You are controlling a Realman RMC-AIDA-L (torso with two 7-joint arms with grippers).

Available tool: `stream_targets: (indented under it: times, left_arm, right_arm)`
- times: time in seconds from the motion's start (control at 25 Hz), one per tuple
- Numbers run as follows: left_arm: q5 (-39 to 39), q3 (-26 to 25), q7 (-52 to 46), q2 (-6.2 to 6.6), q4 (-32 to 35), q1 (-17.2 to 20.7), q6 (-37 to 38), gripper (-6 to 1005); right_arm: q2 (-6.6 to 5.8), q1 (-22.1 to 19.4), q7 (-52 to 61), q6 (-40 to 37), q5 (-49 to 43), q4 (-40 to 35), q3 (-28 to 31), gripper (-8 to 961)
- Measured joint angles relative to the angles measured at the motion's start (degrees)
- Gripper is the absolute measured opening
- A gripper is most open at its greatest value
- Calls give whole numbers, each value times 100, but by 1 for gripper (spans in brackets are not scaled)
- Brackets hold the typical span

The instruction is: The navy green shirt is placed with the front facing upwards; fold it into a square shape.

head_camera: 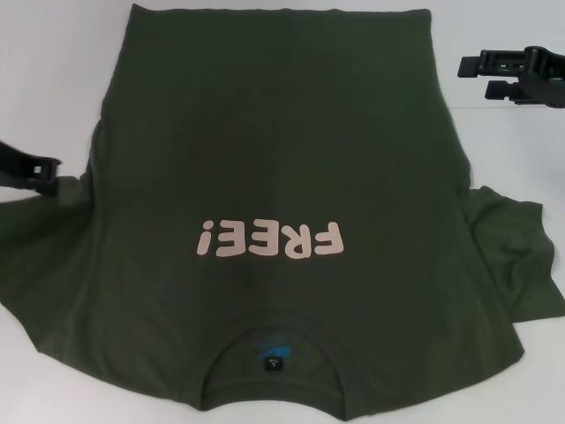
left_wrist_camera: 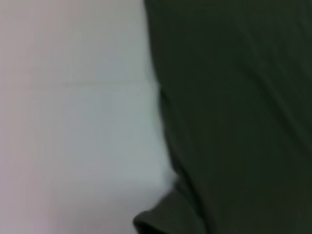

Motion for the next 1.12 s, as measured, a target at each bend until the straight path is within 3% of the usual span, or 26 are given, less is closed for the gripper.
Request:
stream_targets:
  times: [0.32,0.48,0.64,0.92,1.12]
  left_arm:
    - [8,60,-577,-36,-774,-883,507,-2]
    - [3,61,-670,-34,-1460,-1286,217,0]
    - [-1,24,-702,72,-2241,-1612,-288,7]
    - [-154,-19,-574,67,-2320,-1585,-695,20]
    - [-931,-298,268,-72,-1886,-1251,-671,60]
  right_arm:
    - [0,25,0,16,0,2,-27,780]
    - [1,26,0,39,0,3,-41,779]
    - [0,26,44,38,-1,2,-40,777]
    - [0,-10,26,39,0,2,-47,776]
    - [-5,-26,-120,35,-26,1,-51,774]
